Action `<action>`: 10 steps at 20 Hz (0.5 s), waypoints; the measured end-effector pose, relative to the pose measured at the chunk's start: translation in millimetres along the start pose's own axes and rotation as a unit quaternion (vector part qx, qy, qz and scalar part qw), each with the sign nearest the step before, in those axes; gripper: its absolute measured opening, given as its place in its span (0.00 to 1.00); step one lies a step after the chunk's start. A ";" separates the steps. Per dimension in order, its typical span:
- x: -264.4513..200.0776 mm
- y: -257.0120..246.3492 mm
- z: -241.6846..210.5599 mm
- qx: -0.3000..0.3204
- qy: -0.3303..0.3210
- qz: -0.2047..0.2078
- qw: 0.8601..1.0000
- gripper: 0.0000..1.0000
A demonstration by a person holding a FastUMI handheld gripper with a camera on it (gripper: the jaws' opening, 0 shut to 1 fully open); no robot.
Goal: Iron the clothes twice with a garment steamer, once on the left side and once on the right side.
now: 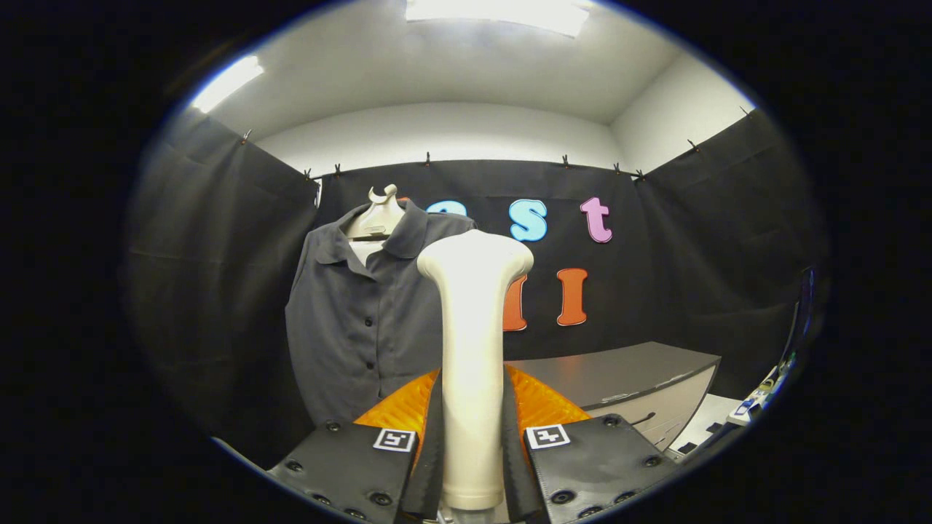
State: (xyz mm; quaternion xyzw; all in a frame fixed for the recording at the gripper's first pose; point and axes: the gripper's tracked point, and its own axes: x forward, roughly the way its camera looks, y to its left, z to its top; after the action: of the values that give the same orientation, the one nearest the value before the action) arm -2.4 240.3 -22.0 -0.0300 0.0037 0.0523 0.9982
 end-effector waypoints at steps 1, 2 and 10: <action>-0.1 -3.8 1.5 0.001 -0.002 -0.003 1.000 0.41; -0.8 -7.5 3.2 0.001 -0.004 -0.007 1.000 0.41; 3.8 -22.4 9.3 -0.003 -0.011 -0.022 1.000 0.41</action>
State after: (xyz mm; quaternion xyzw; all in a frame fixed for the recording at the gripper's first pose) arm 3.8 219.0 -11.4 -0.0328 -0.0077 0.0306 0.9990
